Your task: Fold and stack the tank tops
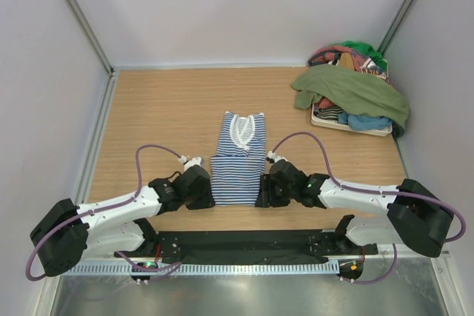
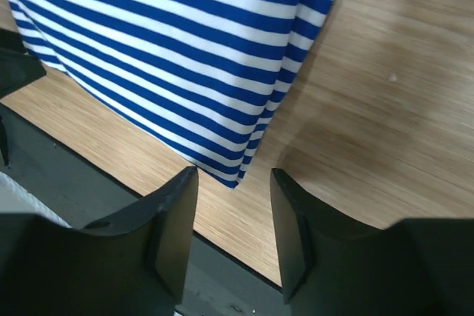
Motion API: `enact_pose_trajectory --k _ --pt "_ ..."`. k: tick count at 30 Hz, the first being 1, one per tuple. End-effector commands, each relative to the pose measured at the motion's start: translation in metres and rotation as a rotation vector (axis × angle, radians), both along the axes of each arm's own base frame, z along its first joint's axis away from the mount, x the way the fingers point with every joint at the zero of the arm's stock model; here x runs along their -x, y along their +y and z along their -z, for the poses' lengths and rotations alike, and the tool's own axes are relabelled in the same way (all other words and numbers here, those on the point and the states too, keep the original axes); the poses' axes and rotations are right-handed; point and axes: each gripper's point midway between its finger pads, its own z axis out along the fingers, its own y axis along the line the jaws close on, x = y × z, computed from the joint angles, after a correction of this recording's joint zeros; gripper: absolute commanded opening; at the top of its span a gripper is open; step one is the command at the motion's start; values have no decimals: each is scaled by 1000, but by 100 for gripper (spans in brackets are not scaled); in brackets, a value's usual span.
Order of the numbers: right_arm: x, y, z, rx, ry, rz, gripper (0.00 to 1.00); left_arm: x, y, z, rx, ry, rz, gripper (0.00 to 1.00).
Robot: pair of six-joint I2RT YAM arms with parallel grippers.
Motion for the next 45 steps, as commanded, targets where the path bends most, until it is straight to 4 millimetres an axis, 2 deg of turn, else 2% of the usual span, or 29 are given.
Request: enact_pose_trajectory --k 1,2,3,6,7,8,11,19,24,25,26,27,30,34,38,41,45 --pt "6 10 3 -40 16 8 48 0 -5 4 23 1 -9 40" --pt "6 10 4 -40 17 10 44 1 -5 5 25 6 -7 35" --pt "7 10 4 -40 17 7 35 1 -5 7 23 11 -7 32" --pt "5 10 -1 -46 -1 14 18 0 -6 7 25 8 -8 17" --pt "4 9 -5 -50 -11 18 14 0 -7 7 26 7 -8 8" --pt "3 8 -8 -48 -19 23 11 -1 -7 5 29 2 -5 4" --pt "3 5 -14 -45 -30 20 6 -2 -9 -3 56 -20 -2 0" --pt "5 -3 -29 -29 -52 16 3 3 -16 -32 111 -52 18 0" --pt "1 -8 -50 -30 -91 28 3 5 -24 -59 165 -84 35 0" --pt "-1 -9 -53 -28 -101 32 3 7 -25 -60 166 -82 42 1" --pt "-1 -9 -54 -25 -106 32 3 7 -24 -60 160 -81 42 9" --pt "0 -11 -52 -15 -101 29 3 9 -22 -57 141 -72 48 30" --pt "0 -11 -46 0 -93 26 3 13 -21 -43 105 -44 51 46" --pt "-1 -11 -39 7 -87 29 3 16 -32 -31 119 -23 70 50" --pt "-1 -9 -35 12 -84 26 3 12 -36 -20 98 -21 65 50" --pt "-1 -9 -33 11 -82 29 3 10 -42 -10 94 -9 68 41" --pt "0 -11 -29 14 -78 32 3 11 -45 5 71 25 67 38"
